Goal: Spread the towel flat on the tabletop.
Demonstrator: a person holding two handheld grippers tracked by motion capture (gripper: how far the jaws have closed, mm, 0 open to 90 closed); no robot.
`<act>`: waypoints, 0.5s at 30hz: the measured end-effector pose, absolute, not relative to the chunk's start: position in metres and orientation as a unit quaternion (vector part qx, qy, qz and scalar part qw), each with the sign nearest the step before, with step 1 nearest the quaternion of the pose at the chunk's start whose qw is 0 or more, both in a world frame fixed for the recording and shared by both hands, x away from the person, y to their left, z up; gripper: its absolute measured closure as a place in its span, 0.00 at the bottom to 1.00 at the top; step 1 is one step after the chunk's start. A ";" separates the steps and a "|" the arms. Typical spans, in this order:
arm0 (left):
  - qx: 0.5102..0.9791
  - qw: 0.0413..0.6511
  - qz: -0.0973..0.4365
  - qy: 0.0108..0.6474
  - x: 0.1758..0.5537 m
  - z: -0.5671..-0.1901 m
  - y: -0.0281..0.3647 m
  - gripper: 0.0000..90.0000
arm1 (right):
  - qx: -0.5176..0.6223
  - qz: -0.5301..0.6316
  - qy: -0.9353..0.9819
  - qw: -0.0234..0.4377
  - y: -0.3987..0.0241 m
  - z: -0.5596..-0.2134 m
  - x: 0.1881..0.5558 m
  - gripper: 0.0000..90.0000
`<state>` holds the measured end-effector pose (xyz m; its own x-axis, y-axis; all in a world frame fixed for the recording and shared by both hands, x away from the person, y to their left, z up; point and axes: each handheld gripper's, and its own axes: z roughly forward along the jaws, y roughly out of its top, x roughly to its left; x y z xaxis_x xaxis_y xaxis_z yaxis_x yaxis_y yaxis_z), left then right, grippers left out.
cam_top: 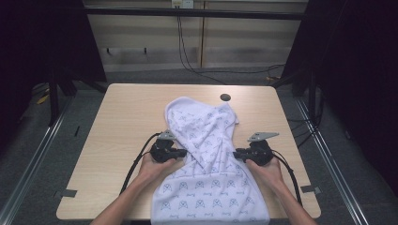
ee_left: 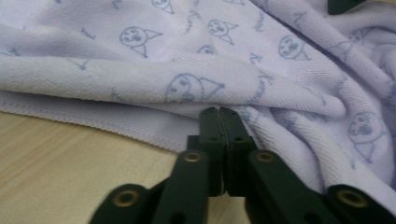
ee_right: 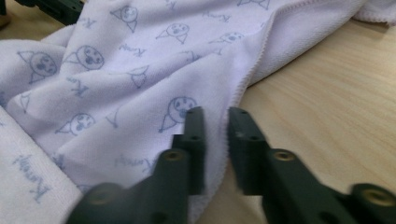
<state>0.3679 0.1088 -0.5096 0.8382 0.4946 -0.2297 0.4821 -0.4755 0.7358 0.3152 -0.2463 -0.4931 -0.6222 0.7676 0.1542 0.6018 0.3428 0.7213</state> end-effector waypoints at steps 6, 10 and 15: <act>0.859 0.408 0.042 0.307 0.373 -0.506 0.121 1.00 | 0.432 0.415 0.790 0.132 -0.261 -0.477 0.308 0.97; 0.854 0.394 0.069 0.334 0.379 -0.504 0.145 1.00 | 0.449 0.425 0.771 0.152 -0.282 -0.467 0.299 0.98; 0.852 0.374 0.110 0.349 0.389 -0.502 0.172 1.00 | 0.464 0.408 0.770 0.161 -0.307 -0.469 0.285 0.98</act>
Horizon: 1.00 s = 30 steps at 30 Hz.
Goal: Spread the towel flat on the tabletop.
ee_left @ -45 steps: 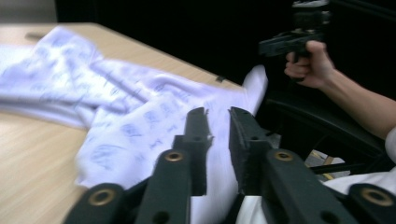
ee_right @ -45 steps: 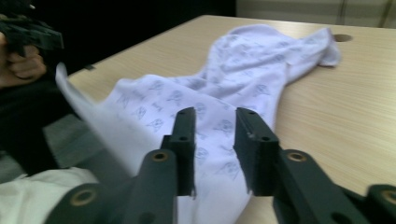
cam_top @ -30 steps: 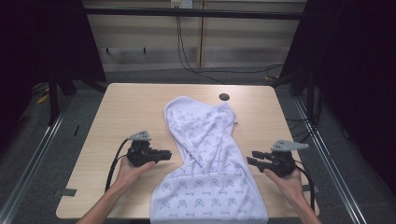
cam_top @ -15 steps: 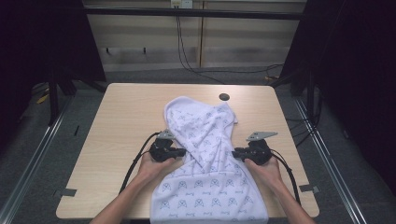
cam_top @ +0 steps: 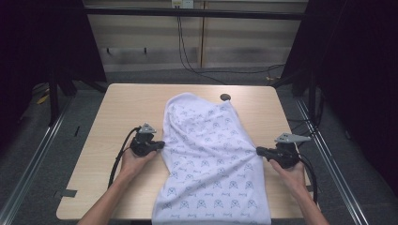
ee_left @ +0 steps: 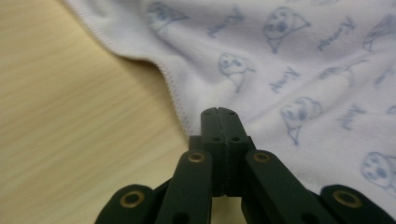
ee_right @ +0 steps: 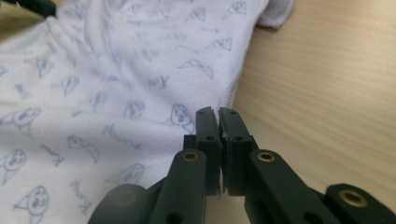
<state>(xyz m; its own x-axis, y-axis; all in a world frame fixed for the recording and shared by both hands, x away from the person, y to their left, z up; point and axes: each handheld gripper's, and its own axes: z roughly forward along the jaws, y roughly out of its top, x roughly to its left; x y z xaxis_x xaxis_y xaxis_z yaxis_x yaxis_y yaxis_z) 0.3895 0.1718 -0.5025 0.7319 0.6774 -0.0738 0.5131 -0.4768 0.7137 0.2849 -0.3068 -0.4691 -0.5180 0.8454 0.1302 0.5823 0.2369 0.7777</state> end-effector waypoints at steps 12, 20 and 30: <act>0.824 0.453 0.052 0.337 0.387 -0.489 0.174 0.91 | 0.453 0.407 0.776 0.164 -0.299 -0.472 0.289 0.69; 0.863 0.408 0.040 0.295 0.376 -0.506 0.139 0.93 | 0.438 0.392 0.799 0.132 -0.252 -0.491 0.335 0.73; 0.874 0.405 -0.014 0.267 0.334 -0.503 0.150 0.92 | 0.418 0.350 0.832 0.101 -0.248 -0.498 0.291 0.95</act>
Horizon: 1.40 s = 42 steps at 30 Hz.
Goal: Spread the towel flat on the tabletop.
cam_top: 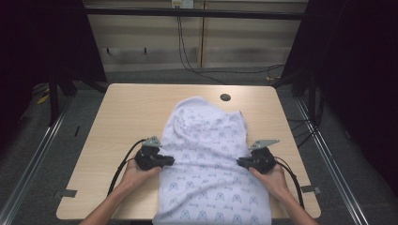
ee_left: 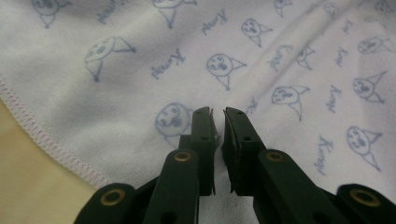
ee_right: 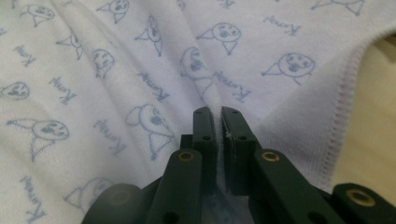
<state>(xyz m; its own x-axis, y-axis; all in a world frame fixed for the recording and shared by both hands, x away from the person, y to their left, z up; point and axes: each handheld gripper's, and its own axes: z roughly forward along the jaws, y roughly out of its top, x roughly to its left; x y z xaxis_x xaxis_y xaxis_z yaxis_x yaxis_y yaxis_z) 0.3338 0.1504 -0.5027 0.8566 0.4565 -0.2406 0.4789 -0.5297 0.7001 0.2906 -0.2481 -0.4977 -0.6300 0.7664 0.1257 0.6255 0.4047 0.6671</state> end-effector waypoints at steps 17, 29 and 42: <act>0.854 0.450 -0.044 0.258 0.314 -0.481 0.160 0.85 | 0.384 0.398 0.827 0.102 -0.252 -0.469 0.244 0.74; 0.857 0.416 -0.022 0.302 0.347 -0.504 0.163 0.83 | 0.464 0.406 0.774 0.145 -0.254 -0.476 0.389 0.54; 0.866 0.409 -0.061 0.281 0.297 -0.502 0.175 0.83 | 0.374 0.457 0.797 0.127 -0.233 -0.441 0.301 0.94</act>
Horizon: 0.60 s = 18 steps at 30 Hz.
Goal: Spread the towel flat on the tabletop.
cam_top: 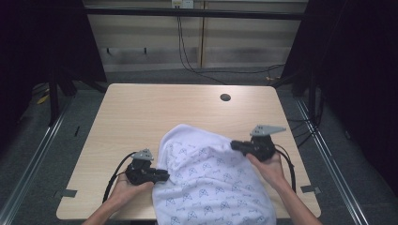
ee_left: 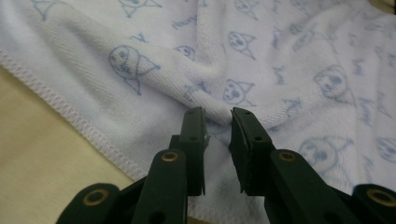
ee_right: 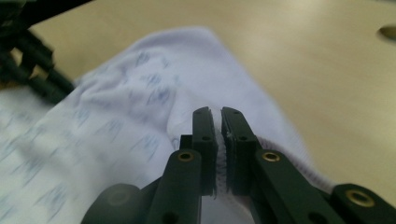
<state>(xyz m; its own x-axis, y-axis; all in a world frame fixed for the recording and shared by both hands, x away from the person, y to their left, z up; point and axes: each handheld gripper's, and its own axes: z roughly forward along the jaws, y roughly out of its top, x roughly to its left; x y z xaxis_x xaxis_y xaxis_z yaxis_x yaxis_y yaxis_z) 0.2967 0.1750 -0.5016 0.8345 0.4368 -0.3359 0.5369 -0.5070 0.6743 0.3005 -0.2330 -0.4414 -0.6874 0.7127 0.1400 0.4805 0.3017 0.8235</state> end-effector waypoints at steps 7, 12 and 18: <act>0.873 0.399 -0.085 0.267 0.278 -0.498 0.177 0.79 | 0.395 0.376 0.833 0.096 -0.249 -0.485 0.235 0.91; 0.857 0.434 -0.074 0.270 0.289 -0.487 0.182 0.73 | 0.421 0.381 0.818 0.093 -0.270 -0.485 0.235 0.73; 0.829 0.476 -0.031 0.292 0.320 -0.467 0.187 0.78 | 0.427 0.417 0.793 0.122 -0.279 -0.466 0.262 0.70</act>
<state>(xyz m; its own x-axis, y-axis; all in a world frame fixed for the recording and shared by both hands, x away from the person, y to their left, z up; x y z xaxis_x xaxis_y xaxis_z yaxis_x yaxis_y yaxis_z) 0.3198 0.1871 -0.4671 0.8275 0.4551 -0.3287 0.5133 -0.3763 0.7713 0.2618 -0.2788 -0.4659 -0.6048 0.7795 0.1630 0.5755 0.2863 0.7660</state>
